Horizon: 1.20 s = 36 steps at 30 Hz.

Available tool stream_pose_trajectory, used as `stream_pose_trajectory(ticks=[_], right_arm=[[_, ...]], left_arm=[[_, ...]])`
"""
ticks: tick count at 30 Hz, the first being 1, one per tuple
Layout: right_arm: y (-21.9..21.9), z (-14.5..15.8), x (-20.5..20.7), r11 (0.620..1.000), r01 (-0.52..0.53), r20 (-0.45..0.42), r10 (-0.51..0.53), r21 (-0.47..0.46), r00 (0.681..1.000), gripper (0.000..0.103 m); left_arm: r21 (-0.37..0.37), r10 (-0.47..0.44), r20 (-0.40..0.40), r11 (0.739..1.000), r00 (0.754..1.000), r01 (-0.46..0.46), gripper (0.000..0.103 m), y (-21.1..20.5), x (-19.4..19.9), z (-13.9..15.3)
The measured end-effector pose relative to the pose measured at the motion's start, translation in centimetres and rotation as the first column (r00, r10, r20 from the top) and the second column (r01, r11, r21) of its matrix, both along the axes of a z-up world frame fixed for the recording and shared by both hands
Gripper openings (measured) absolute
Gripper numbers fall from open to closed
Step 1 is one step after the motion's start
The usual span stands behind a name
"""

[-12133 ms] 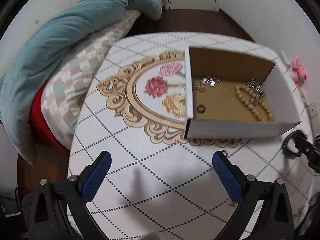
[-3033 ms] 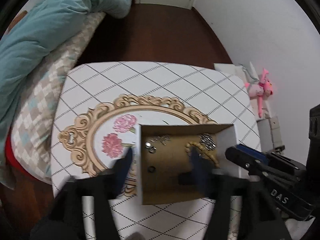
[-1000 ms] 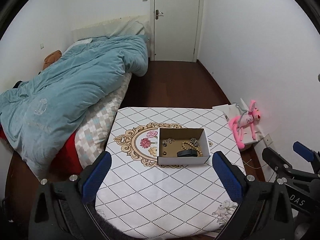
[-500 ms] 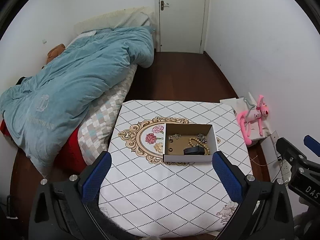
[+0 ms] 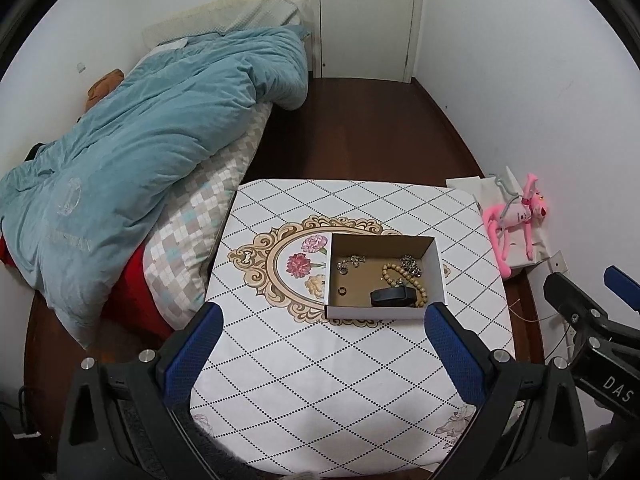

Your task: Organize jewelry

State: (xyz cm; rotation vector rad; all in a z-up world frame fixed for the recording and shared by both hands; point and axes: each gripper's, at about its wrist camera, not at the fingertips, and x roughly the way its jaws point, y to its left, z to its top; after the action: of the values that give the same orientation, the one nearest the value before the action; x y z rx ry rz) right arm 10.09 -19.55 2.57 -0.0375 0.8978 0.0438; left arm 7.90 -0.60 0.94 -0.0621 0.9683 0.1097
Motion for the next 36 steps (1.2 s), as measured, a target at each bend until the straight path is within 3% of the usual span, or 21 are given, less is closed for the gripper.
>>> stream_pose_trajectory(ticks=[36], right_arm=[[0.4,-1.8,0.6,1.0,-0.021,-0.052,0.02,-0.017,0.998,0.103]], left_arm=[[0.014,0.009,-0.022,1.0,1.0,-0.008,0.103,0.7,0.3,-1.0]])
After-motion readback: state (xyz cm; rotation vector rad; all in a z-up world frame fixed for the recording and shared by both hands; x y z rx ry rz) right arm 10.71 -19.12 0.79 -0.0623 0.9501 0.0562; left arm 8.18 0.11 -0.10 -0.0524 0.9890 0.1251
